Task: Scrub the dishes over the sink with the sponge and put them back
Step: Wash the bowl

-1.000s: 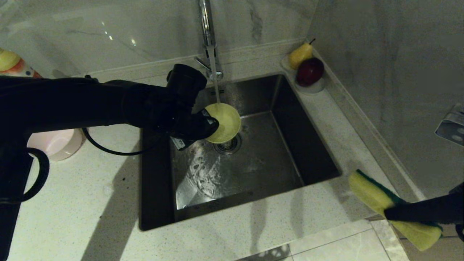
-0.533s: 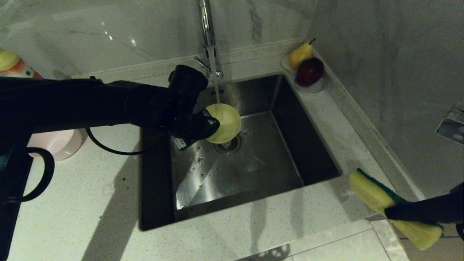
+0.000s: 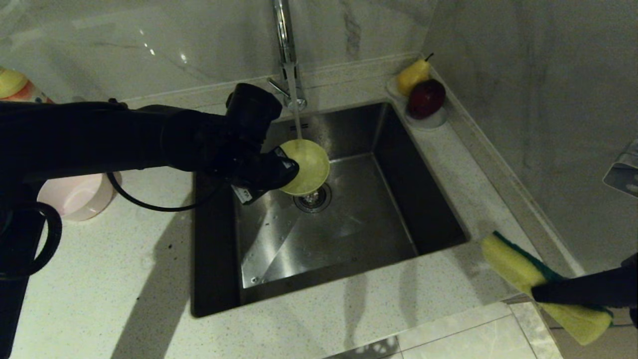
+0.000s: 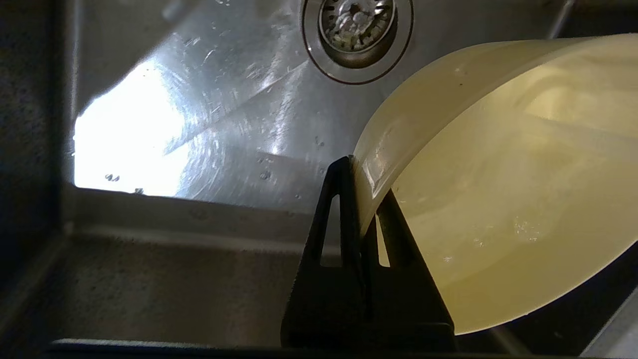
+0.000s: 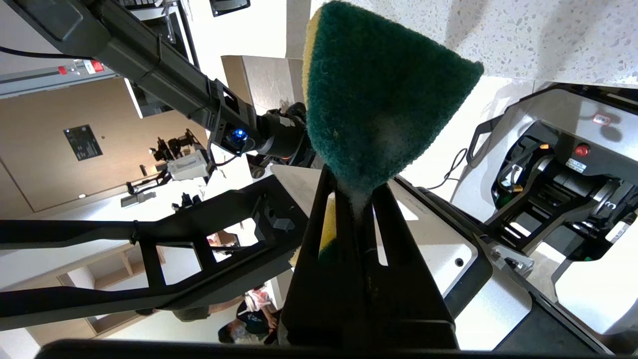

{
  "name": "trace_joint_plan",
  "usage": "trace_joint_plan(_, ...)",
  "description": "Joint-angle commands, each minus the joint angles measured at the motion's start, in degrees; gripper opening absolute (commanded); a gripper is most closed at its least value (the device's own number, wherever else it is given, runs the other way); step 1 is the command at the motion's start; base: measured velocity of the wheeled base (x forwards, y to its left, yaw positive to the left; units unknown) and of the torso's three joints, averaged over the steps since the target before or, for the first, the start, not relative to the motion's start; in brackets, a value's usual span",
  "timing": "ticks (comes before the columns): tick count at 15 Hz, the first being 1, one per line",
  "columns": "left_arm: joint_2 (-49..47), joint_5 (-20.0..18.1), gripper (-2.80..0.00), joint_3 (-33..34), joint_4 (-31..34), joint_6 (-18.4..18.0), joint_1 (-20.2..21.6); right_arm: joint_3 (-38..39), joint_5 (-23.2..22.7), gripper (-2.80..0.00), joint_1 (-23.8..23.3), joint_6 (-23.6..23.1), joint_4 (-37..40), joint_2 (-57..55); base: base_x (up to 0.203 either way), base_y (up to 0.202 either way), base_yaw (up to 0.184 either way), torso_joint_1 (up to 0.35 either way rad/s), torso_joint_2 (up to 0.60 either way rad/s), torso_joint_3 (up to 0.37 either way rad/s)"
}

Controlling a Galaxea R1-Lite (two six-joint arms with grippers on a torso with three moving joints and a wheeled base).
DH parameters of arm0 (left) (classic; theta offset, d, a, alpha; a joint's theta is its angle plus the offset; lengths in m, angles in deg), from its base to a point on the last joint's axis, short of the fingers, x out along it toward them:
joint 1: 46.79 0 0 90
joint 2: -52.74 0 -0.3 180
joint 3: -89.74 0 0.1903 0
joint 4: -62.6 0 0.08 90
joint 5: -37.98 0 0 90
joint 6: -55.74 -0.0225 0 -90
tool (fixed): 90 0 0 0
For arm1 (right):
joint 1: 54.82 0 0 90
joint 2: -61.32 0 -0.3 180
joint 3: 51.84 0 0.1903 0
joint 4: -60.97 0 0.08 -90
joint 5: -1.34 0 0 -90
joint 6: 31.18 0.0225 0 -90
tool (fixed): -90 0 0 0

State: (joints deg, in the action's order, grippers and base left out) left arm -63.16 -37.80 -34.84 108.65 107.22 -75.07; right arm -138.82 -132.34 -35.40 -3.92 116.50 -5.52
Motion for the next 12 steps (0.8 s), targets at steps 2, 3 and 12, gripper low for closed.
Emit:
trace_joint_plan(2, 1.4, 0.0, -2.8, 1.0, 0.7, 0.4, 0.0, 0.0, -0.3, -2.8, 0.0, 0.2, 0.2, 0.0, 0.0, 0.0, 0.0, 0.0, 0.0, 0.0)
trace_joint_plan(3, 1.6, 0.0, -2.8, 1.8, 0.8, 0.4, 0.0, 0.1, -0.2, -2.8, 0.0, 0.1, 0.2, -0.1, 0.0, 0.0, 0.0, 0.0, 0.0, 0.0)
trace_joint_plan(12, 7.6, 2.7, -2.8, 5.9, 0.3, -0.8, 0.0, 0.2, -0.2, -2.8, 0.0, 0.1, 0.2, -0.3, 0.0, 0.0, 0.0, 0.0, 0.0, 0.0)
